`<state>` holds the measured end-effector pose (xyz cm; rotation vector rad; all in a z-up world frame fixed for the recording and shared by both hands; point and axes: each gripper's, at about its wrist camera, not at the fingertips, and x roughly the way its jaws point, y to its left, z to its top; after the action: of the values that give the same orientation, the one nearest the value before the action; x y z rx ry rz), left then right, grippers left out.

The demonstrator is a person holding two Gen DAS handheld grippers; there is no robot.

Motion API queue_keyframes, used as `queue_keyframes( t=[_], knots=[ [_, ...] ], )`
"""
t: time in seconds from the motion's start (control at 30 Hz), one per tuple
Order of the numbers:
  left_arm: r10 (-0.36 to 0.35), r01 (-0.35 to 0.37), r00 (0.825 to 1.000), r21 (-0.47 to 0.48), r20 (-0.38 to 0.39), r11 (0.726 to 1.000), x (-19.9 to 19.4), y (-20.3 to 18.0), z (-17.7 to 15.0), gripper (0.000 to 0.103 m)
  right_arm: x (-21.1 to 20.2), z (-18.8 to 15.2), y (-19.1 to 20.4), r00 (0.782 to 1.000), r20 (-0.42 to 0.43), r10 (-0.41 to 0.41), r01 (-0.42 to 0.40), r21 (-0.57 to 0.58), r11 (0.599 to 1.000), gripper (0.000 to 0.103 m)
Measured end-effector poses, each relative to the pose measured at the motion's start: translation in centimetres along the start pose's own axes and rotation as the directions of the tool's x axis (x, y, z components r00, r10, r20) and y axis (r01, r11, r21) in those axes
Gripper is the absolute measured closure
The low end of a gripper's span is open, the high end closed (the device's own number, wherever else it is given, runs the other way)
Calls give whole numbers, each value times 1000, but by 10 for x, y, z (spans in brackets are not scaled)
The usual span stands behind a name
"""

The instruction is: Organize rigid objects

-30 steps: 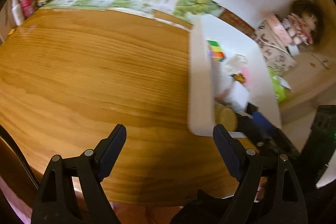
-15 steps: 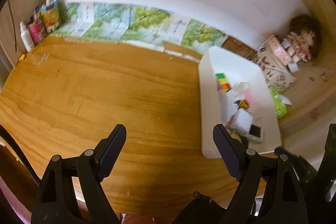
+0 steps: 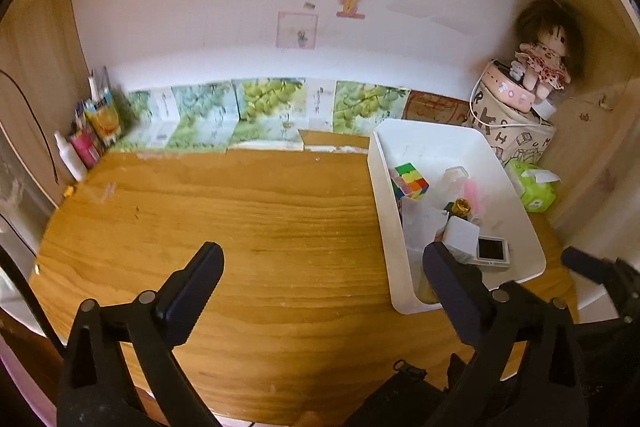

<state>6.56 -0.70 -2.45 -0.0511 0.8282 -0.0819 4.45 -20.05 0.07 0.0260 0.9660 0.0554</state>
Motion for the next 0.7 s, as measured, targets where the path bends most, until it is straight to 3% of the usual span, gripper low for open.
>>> queue_keyframes(
  t=[0.13, 0.3, 0.43, 0.7],
  knots=[
    [29, -29, 999, -15, 21, 999, 1, 3, 2, 1, 0, 4, 5, 999, 35, 9, -8, -28, 1000, 0],
    [39, -38, 999, -34, 31, 999, 7, 4, 7, 1, 16, 6, 2, 1000, -5, 14, -14, -18, 1000, 0],
    [48, -45, 997, -44, 57, 998, 9, 2, 14, 1, 13, 9, -4, 1000, 24, 5, -5, -9, 1000, 0],
    [41, -42, 998, 16, 44, 999, 17, -13, 19, 1, 20, 10, -21, 1000, 6, 6, -6, 70, 998, 0]
  ],
)
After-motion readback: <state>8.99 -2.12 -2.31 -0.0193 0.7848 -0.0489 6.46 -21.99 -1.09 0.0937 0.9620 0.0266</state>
